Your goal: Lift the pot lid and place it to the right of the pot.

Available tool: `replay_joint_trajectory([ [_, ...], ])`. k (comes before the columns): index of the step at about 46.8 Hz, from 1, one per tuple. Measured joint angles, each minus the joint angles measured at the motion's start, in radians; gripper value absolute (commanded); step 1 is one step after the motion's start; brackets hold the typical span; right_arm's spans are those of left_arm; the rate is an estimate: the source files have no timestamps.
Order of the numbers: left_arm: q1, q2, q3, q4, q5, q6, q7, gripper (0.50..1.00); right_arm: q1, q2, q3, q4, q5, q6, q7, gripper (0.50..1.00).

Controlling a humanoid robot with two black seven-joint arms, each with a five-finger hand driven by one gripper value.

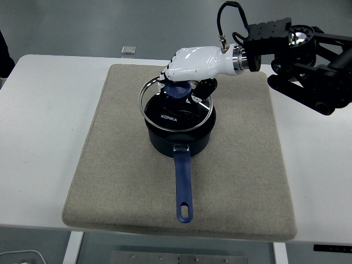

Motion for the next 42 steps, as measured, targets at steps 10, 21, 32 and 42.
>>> replay_joint_trajectory([
  [10,0.000,0.000,0.000,0.000,0.000,0.000,0.000,1.000,0.003,-0.001,0.004,-0.040,0.003,-0.001,0.000,0.500],
  [21,0.000,0.000,0.000,0.000,0.000,0.000,0.001,1.000,0.012,0.012,0.005,-0.114,0.009,-0.002,0.000,0.500],
  [32,0.000,0.000,0.000,0.000,0.000,0.000,0.000,1.000,0.021,0.018,0.004,-0.195,0.012,-0.007,0.000,0.500],
  [42,0.000,0.000,0.000,0.000,0.000,0.000,0.000,1.000,0.031,0.018,0.000,-0.250,0.014,-0.008,0.000,0.500],
])
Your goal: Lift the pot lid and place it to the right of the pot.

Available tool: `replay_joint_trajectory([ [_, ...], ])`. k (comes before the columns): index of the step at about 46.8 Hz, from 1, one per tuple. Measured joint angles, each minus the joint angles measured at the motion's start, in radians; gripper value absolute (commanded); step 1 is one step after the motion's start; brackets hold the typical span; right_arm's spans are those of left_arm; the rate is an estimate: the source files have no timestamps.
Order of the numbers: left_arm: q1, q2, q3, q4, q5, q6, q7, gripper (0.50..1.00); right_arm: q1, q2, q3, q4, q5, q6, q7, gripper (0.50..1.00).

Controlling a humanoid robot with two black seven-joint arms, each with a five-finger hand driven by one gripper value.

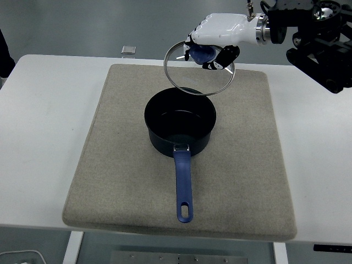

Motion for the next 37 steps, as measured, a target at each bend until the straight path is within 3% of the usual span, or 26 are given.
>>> replay_joint_trajectory([
  [23,0.000,0.000,0.000,0.000,0.000,0.000,0.001,1.000,-0.014,0.014,-0.016,-0.177,0.000,-0.005,0.000,0.500],
  [37,0.000,0.000,0.000,0.000,0.000,0.000,0.000,1.000,-0.045,-0.002,-0.030,-0.230,-0.001,-0.007,0.000,0.500],
])
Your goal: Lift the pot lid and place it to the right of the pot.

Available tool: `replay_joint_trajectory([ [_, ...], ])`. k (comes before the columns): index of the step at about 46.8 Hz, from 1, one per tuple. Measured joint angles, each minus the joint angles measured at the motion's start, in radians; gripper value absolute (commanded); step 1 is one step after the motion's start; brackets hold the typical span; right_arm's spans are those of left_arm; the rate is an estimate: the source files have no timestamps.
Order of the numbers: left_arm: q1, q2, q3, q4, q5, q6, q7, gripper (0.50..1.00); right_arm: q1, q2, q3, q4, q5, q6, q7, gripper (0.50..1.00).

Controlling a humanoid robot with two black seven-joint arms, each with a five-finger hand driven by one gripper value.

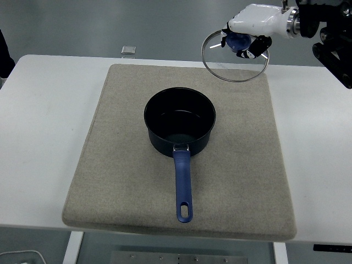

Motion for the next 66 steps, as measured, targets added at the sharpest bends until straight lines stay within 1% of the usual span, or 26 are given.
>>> replay_joint_trajectory([
  [11,0.000,0.000,0.000,0.000,0.000,0.000,0.001,1.000,-0.016,-0.006,-0.031,-0.025,-0.003,-0.005,0.000,0.500],
  [16,0.000,0.000,0.000,0.000,0.000,0.000,0.001,1.000,-0.041,-0.011,-0.052,-0.038,-0.003,-0.020,0.000,0.500],
  [23,0.000,0.000,0.000,0.000,0.000,0.000,0.000,1.000,-0.074,-0.012,-0.057,-0.041,-0.002,-0.022,0.000,0.500],
  [28,0.000,0.000,0.000,0.000,0.000,0.000,0.000,1.000,-0.097,-0.026,-0.057,-0.041,-0.002,-0.022,0.000,0.500],
  [50,0.000,0.000,0.000,0.000,0.000,0.000,0.000,1.000,-0.135,-0.032,-0.084,-0.041,0.000,-0.047,0.000,0.500],
  [66,0.000,0.000,0.000,0.000,0.000,0.000,0.000,1.000,-0.165,-0.031,-0.085,-0.039,0.000,-0.048,0.000,0.500],
])
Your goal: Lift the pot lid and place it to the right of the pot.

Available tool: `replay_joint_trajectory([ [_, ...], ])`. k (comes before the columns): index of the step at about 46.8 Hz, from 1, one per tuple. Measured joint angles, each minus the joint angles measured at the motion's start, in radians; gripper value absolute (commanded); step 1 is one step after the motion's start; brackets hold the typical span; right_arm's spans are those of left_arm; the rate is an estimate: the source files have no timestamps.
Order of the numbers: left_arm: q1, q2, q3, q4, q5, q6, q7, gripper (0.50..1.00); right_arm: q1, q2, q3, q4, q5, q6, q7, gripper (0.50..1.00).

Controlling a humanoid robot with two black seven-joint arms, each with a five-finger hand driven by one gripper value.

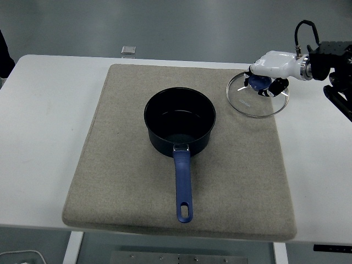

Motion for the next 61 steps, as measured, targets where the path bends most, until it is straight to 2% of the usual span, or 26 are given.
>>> replay_joint_trajectory([
  [31,0.000,0.000,0.000,0.000,0.000,0.000,0.000,1.000,-0.044,0.008,0.000,0.002,0.001,-0.025,0.000,0.500],
  [61,0.000,0.000,0.000,0.000,0.000,0.000,0.000,1.000,-0.047,0.017,0.003,0.003,0.003,-0.027,0.000,0.500],
])
